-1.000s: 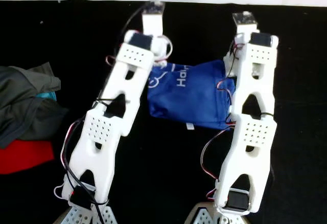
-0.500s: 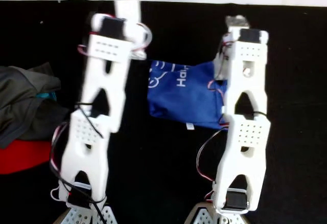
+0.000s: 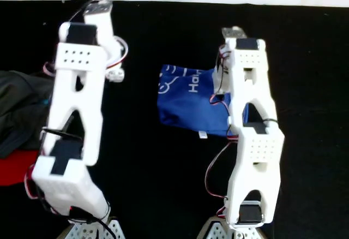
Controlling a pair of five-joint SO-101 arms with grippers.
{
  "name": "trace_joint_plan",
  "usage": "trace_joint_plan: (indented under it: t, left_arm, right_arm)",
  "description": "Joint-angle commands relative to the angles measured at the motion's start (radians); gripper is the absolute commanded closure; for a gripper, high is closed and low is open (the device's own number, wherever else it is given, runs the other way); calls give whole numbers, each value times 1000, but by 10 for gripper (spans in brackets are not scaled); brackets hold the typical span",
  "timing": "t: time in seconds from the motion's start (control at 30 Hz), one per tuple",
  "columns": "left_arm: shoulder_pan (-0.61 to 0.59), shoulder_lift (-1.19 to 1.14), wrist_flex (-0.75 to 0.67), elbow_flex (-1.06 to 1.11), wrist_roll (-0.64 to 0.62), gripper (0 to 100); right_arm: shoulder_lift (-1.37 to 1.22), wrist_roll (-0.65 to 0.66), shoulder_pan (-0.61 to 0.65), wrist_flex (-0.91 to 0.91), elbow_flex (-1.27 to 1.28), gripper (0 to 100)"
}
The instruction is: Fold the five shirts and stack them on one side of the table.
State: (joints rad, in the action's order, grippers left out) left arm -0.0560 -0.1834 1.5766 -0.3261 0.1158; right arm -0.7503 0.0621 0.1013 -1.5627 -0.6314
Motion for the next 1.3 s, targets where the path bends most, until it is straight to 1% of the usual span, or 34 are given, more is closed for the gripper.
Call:
trace_joint_plan:
  t: [0.0, 0.13, 0.17, 0.23, 0.3, 0.33, 0.37, 0.4, 0.43, 0.47, 0.53, 0.63, 0.77, 0.83, 0.97, 1.1, 1.27]
  left_arm:
    - [-56, 101, -169, 240, -6, 991]
    - [-105, 105, -388, 498, -5, 991]
    - [-111, 105, -450, 558, -5, 991]
    - [-122, 105, -566, 665, -6, 991]
    - [-124, 105, -671, 759, -6, 991]
    - [-124, 105, -724, 805, -6, 991]
    - [-124, 105, -778, 849, -6, 991]
    - [-122, 105, -836, 900, -6, 991]
    - [-119, 108, -888, 938, -6, 991]
    - [-116, 116, -931, 966, -8, 991]
    - [-114, 124, -950, 970, -8, 991]
    - [-113, 124, -951, 970, -8, 991]
    - [-113, 119, -953, 970, -8, 991]
    - [-113, 119, -953, 970, -8, 991]
    - [-113, 119, -954, 970, -8, 991]
    - [-113, 117, -954, 970, -8, 991]
    - [-113, 117, -954, 970, -8, 991]
  right_arm:
    - [-58, -12, -19, 50, -2, 652]
    - [-136, -6, -24, 54, -4, 656]
    - [-145, -5, -22, 51, -4, 676]
    - [-154, 6, -22, 51, -4, 792]
    - [-154, 38, -24, 58, -4, 962]
    - [-154, 52, -25, 58, -4, 998]
    - [-153, 61, -33, 51, -4, 971]
    - [-153, 68, -41, 50, -4, 970]
    - [-151, 75, -54, 50, -4, 992]
    - [-151, 89, -73, 51, -4, 994]
    - [-151, 121, -116, 56, -8, 993]
    - [-153, 187, -200, 58, -96, 993]
    - [-162, 269, -315, 62, -318, 993]
    - [-171, 316, -366, 102, -417, 993]
    - [-223, 423, -456, 243, -535, 993]
    - [-302, 508, -509, 412, -553, 993]
    - [-372, 528, -555, 581, -556, 993]
